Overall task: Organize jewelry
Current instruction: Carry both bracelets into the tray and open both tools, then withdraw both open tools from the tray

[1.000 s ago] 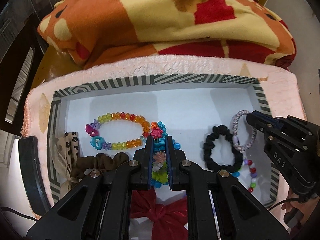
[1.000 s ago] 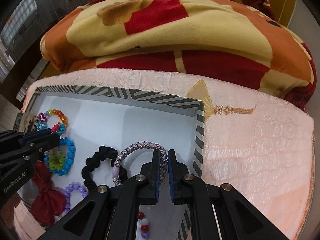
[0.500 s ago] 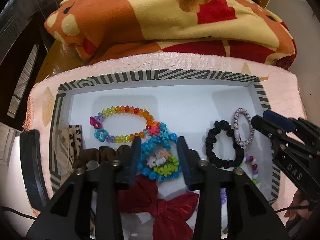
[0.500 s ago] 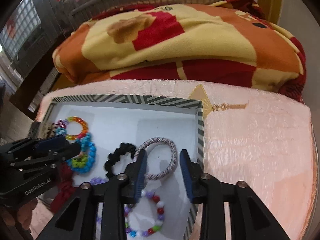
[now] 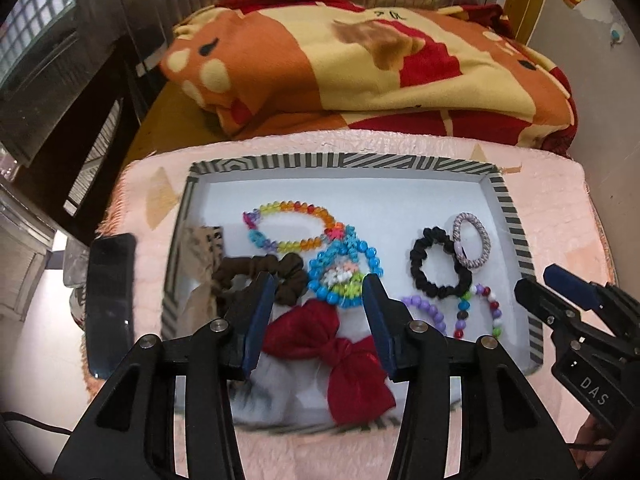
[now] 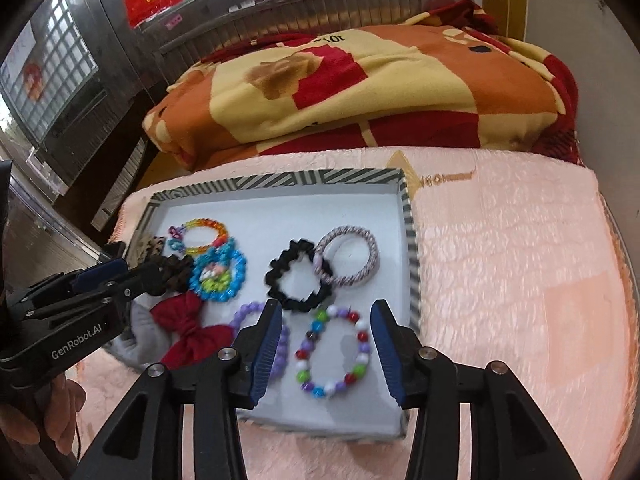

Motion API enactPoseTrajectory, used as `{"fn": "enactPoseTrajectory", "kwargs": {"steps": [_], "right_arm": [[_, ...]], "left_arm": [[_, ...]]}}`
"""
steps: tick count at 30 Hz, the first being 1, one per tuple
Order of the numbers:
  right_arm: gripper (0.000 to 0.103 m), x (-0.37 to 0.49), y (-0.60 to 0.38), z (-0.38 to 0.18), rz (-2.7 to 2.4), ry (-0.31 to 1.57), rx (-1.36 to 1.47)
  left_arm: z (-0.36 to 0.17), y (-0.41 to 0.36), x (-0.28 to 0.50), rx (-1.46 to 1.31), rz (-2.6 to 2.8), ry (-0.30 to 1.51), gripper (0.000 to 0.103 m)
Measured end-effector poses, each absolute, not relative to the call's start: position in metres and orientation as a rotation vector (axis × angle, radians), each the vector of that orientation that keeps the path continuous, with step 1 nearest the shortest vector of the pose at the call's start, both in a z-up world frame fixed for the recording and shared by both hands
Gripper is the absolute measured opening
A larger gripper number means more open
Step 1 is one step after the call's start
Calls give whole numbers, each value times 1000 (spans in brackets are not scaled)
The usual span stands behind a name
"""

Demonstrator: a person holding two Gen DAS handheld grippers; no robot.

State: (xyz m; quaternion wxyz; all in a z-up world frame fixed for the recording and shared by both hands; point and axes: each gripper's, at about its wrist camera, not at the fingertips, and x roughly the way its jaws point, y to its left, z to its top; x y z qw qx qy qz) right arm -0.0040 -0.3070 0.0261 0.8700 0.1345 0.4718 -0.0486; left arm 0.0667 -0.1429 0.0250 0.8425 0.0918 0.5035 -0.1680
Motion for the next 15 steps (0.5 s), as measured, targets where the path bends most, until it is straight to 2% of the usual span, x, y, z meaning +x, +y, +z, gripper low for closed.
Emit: {"fn": "enactPoseTrajectory", "kwargs": {"steps": [4, 15], "right_arm": [[56, -21, -298, 33, -112, 969, 285], [57, -47, -269, 48, -112, 928, 289]], "left_arm": [[34, -135, 55, 197, -348, 1034, 45], [48, -103, 22, 179, -331, 1000, 45]]}}
